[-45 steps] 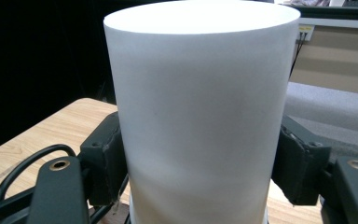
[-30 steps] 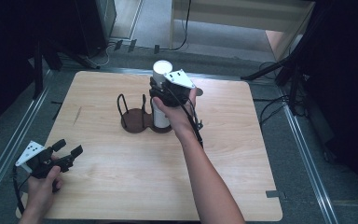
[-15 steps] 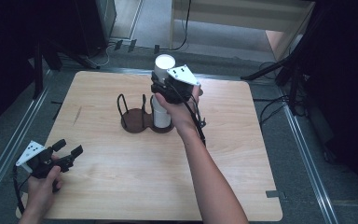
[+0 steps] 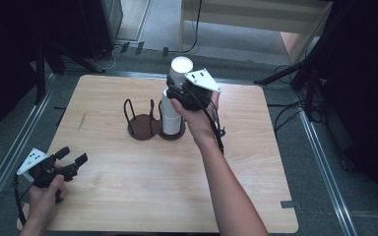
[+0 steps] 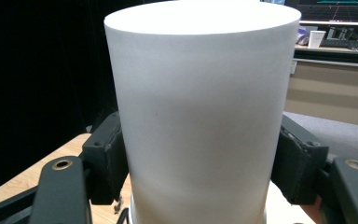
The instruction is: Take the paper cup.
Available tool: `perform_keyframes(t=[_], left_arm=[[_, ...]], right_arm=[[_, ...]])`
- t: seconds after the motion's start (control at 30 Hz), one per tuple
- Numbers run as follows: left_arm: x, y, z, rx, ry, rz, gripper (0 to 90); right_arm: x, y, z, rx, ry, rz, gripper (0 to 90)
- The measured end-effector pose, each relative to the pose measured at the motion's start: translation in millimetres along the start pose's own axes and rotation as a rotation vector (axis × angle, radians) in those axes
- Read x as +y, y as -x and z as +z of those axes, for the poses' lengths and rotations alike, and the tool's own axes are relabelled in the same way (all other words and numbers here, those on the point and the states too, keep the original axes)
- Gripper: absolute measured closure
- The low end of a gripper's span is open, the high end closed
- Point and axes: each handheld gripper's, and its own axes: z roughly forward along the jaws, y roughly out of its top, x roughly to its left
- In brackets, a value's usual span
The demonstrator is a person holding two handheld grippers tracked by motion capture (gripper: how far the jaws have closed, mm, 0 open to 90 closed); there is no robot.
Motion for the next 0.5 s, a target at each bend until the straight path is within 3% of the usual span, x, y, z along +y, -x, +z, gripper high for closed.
perform_keyframes(t=[0.5], left_arm=[[0.5, 1.9, 1.0, 0.01, -0.015, 0.019, 17.1]], right_arm=[[-11.6, 21.8, -36.3, -0.029, -0.003, 0.018, 29.9]])
